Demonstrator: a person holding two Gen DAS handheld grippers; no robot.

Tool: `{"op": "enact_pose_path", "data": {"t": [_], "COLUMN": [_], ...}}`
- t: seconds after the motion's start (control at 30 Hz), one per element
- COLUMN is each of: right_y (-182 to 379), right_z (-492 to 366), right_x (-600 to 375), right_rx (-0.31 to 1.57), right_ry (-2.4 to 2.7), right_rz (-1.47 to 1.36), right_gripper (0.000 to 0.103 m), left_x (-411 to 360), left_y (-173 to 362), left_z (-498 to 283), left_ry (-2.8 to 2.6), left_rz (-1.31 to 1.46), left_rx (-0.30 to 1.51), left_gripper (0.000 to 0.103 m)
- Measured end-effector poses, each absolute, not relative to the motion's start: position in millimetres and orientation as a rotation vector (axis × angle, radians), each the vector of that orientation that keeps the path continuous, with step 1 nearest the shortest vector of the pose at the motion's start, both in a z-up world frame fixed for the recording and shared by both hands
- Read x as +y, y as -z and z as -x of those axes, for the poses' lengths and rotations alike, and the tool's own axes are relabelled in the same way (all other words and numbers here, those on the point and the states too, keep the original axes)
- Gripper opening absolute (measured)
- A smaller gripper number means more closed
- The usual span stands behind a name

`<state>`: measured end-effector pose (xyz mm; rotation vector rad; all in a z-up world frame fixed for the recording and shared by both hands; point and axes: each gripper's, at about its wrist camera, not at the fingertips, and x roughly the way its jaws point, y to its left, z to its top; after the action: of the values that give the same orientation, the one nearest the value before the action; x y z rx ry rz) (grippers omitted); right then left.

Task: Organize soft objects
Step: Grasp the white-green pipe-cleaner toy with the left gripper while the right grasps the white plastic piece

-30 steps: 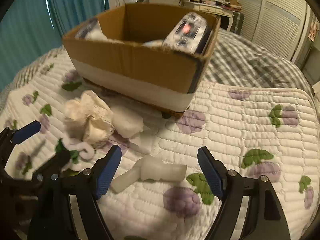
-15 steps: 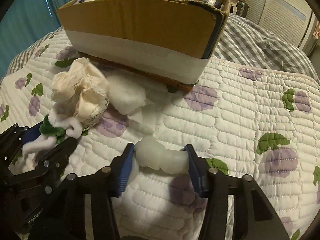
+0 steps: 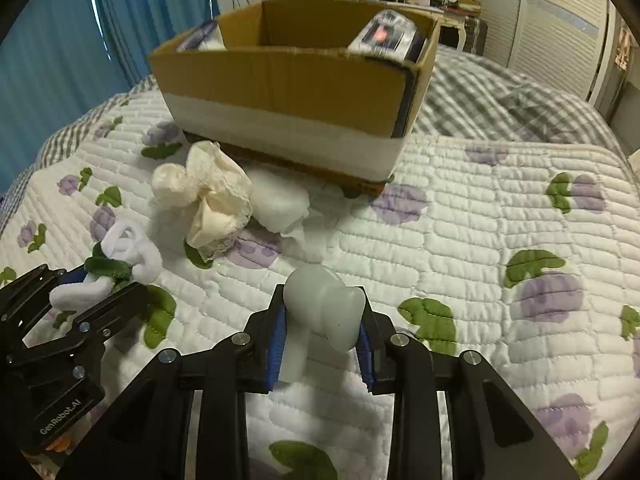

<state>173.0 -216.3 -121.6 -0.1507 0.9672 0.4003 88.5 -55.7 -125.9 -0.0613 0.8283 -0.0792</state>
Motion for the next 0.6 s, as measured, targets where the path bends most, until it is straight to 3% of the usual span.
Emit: {"op": "enact_pose_path", "data": {"t": [0.23,0.6], "right_y": [91.4,-3.2], "right_z": [-156.7,-131.2], "right_x": [-203.0,-209.9], "right_rx": [0.901,0.745], "right_ry": [-0.422,-0.424], "right_rz": [0.163,0.163], "right_gripper": [0.03,0.03], "left_x": [-58.8,-76.5], "left_y": [96.0,27.8], "left_z": [-74.0,-61.3], "left_ry": [0.091,0.096], "left_rz": [0.06,-0.006], "left_rx": [0.79,0.676], "left_gripper": [0.04,0.04]}}
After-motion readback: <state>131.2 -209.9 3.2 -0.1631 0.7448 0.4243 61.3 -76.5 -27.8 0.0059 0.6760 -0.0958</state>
